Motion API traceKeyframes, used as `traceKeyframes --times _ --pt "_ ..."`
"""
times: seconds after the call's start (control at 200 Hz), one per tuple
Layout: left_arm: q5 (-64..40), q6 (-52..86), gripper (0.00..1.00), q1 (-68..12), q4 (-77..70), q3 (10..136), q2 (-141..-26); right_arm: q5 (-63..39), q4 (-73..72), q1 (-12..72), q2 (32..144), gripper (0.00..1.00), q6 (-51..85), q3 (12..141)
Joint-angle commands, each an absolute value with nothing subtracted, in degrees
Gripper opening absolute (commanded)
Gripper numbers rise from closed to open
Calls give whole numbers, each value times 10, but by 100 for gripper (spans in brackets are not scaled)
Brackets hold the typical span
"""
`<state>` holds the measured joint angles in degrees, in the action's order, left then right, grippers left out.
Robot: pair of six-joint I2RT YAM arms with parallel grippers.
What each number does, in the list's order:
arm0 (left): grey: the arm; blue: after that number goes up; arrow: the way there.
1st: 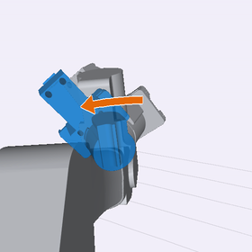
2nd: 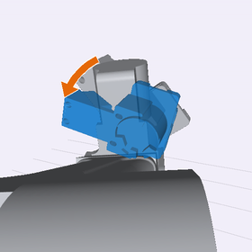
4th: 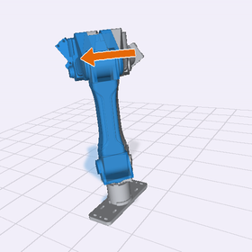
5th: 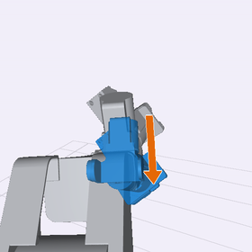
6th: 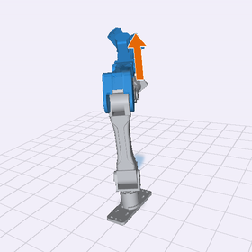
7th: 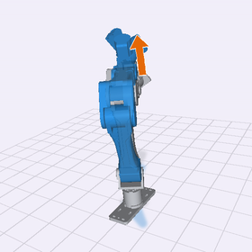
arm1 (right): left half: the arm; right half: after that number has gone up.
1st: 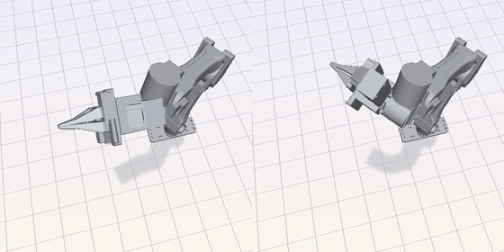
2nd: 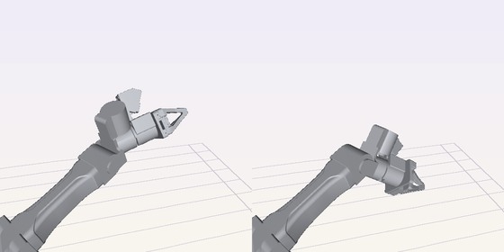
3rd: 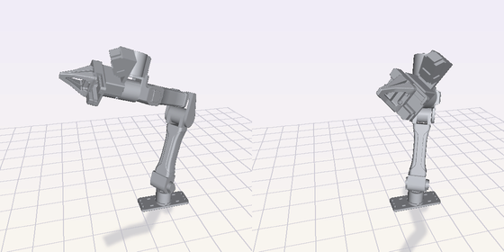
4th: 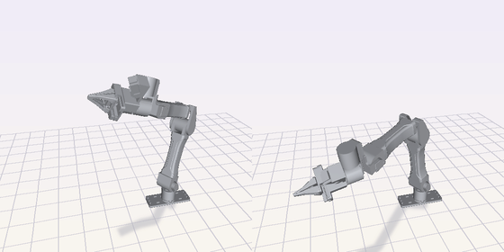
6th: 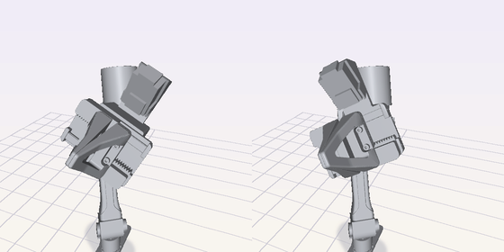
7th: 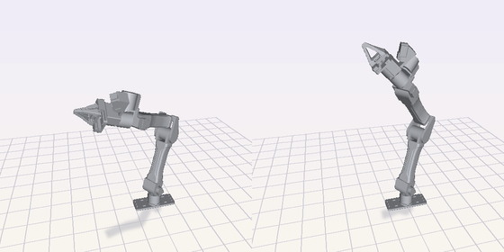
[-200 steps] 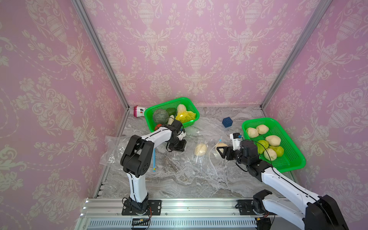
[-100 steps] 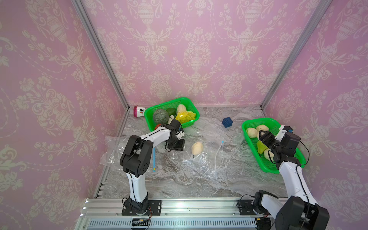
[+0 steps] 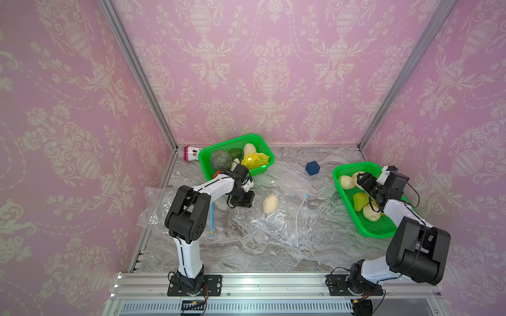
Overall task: Open the zip-top bag and take out the pear
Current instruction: Place the pear in the basket, then pick up the pear from the zipper food storage bag.
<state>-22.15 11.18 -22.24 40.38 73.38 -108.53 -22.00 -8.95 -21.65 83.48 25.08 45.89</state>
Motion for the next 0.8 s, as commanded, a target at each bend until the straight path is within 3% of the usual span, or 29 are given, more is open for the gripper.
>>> traceKeyframes --times 0.0,0.305,0.58,0.795 --pt "-229 97 0 -221 415 741 -1068 -233 -92 -217 826 85 219 488" --pt "-232 98 0 -221 416 743 -1061 -227 -21 -203 743 86 213 485" --pt "-236 100 0 -221 414 743 -1065 -293 -9 -71 658 54 263 368" --pt "-230 96 0 -221 417 743 -1065 -278 -2 63 631 40 297 303"
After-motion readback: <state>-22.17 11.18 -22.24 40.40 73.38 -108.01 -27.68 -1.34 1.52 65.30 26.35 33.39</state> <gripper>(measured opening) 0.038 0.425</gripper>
